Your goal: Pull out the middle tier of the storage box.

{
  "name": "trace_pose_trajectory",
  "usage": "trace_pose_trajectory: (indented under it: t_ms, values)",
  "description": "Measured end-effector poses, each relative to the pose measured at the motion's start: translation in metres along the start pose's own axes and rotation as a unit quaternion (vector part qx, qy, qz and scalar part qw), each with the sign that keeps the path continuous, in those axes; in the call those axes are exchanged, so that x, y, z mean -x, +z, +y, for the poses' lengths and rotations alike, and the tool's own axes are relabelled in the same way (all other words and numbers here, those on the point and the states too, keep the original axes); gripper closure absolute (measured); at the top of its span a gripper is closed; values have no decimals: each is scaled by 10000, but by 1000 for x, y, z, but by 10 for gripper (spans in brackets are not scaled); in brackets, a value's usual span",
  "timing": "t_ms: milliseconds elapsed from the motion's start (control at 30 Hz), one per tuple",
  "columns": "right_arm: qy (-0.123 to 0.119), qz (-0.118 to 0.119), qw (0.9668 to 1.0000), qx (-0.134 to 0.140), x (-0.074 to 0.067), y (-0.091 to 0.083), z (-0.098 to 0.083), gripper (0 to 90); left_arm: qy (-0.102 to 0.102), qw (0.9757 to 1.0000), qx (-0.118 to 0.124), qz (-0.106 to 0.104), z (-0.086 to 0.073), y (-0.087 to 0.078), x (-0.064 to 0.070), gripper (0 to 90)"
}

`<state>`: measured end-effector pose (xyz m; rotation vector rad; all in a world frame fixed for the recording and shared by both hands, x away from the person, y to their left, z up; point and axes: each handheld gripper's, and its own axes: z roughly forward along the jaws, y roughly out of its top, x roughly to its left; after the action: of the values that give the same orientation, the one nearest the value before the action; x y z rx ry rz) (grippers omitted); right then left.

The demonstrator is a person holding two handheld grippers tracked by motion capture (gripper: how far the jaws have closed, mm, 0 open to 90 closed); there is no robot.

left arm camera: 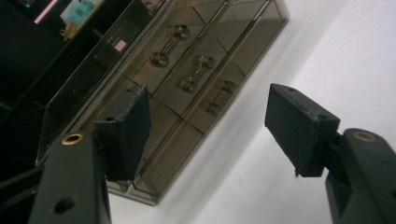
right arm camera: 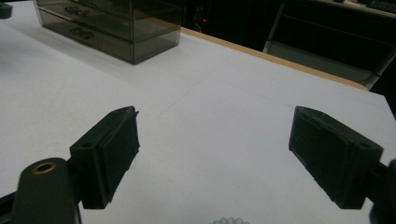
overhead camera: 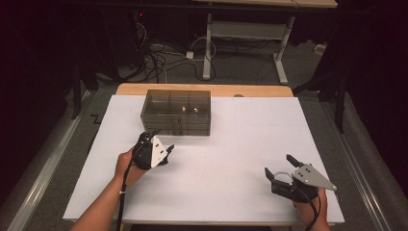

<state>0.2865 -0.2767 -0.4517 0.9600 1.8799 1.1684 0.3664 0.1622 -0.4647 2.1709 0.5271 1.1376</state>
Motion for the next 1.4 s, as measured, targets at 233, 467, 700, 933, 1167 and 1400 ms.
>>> trace_pose_trajectory:
  t_ms: [233,467,700,933,1167,1400]
  values:
    - [-18,-11,10000,-55,0,2,-1,167,697,9959,-97,575,3,28,9,413]
    - [-91,17,9999,-104,-2,4,-2,168,1536,9827,-304,988,9,54,19,585]
    - [-117,0,9998,-166,-1,5,-3,169,2354,9619,-469,1311,11,68,30,679]
    - [-244,1,9994,-251,-3,6,-4,170,2686,9497,-514,1525,11,71,36,773]
    - [-235,90,9992,-316,-3,8,-5,170,2735,9467,-558,1606,11,72,38,786]
    - [-241,115,9991,-336,-4,9,-5,170,2717,9480,-568,1555,11,68,38,793]
